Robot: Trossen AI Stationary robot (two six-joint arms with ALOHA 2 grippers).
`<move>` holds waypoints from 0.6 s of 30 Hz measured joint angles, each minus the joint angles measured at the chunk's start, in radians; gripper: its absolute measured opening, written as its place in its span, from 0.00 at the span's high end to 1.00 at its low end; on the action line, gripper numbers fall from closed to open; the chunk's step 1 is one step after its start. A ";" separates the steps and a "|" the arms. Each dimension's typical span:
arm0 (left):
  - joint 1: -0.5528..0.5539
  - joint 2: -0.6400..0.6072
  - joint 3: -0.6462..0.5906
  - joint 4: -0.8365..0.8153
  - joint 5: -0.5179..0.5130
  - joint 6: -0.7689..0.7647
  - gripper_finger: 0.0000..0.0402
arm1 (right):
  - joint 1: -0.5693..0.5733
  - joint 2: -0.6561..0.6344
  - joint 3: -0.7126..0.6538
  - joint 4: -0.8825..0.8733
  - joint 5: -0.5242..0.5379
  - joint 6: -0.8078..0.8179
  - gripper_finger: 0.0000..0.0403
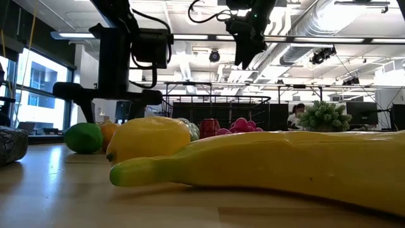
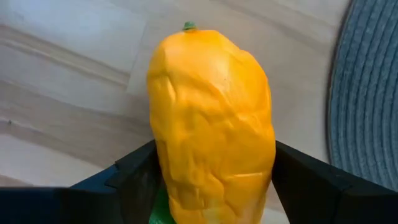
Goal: Build produce basket
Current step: Put the yellow mango into the wire basket
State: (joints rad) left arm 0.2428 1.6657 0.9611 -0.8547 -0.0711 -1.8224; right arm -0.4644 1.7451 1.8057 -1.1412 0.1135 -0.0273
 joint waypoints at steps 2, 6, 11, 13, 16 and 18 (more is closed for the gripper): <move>0.000 0.000 0.000 0.000 -0.018 0.000 0.40 | 0.000 0.000 0.000 0.000 0.000 0.000 0.29; 0.000 0.000 0.000 0.000 -0.036 0.032 0.48 | 0.000 0.000 0.000 0.000 0.000 0.000 0.29; 0.004 -0.012 0.000 -0.002 -0.065 0.103 0.50 | 0.000 0.000 0.000 0.000 0.000 0.001 0.29; 0.010 -0.032 0.000 0.002 -0.087 0.135 0.50 | 0.000 0.000 0.000 -0.001 0.000 0.002 0.29; 0.022 -0.073 0.000 0.000 -0.130 0.191 0.50 | 0.000 0.000 0.000 -0.003 0.000 0.028 0.29; 0.027 -0.103 0.000 -0.001 -0.164 0.224 0.50 | 0.000 0.000 0.000 -0.003 0.000 0.050 0.29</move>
State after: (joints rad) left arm 0.2693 1.5625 0.9607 -0.8555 -0.2350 -1.5985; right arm -0.4644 1.7451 1.8053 -1.1442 0.1135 0.0227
